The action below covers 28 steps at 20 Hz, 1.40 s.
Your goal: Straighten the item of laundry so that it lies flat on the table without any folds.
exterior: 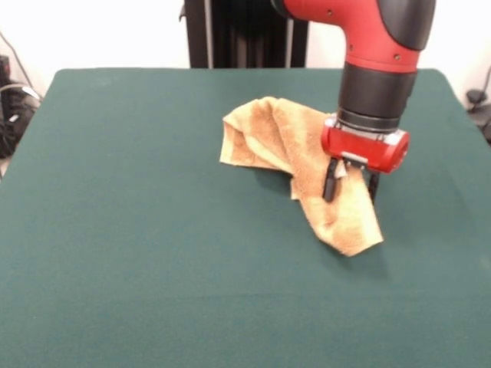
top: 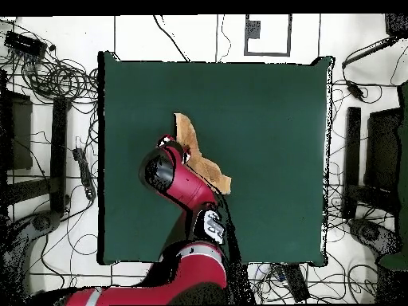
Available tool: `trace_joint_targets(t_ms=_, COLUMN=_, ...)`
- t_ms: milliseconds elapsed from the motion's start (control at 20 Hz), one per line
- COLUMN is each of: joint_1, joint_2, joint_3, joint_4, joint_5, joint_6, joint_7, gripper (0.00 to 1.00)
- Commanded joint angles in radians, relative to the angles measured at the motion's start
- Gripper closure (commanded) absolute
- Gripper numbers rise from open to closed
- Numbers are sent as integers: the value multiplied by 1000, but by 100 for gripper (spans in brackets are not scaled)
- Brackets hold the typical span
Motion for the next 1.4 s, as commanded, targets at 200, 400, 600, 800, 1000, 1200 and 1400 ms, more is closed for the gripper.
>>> trace_joint_targets(t_ms=200, joint_1=127, joint_2=-8, joint_3=-61, joint_4=33, joint_5=36, joint_6=302, joint_7=230, gripper=0)
trace_joint_targets(t_ms=400, joint_1=141, joint_2=-16, joint_3=-141, joint_4=-39, joint_5=-31, joint_6=411, joint_7=180, gripper=0)
trace_joint_targets(t_ms=600, joint_1=127, joint_2=-45, joint_3=-151, joint_4=-51, joint_5=-72, joint_6=464, joint_7=171, gripper=0)
trace_joint_targets(t_ms=800, joint_1=69, joint_2=3, joint_3=-53, joint_4=-47, joint_5=-69, joint_6=344, joint_7=162, gripper=0)
trace_joint_targets(t_ms=1000, joint_1=20, joint_2=59, joint_3=33, joint_4=-46, joint_5=-80, joint_6=216, joint_7=173, gripper=0)
trace_joint_targets(t_ms=1200, joint_1=-17, joint_2=105, joint_3=77, joint_4=-58, joint_5=-117, joint_6=120, joint_7=171, gripper=0)
trace_joint_targets(t_ms=1400, joint_1=-51, joint_2=143, joint_3=136, joint_4=-64, joint_5=-137, joint_6=48, joint_7=199, gripper=0)
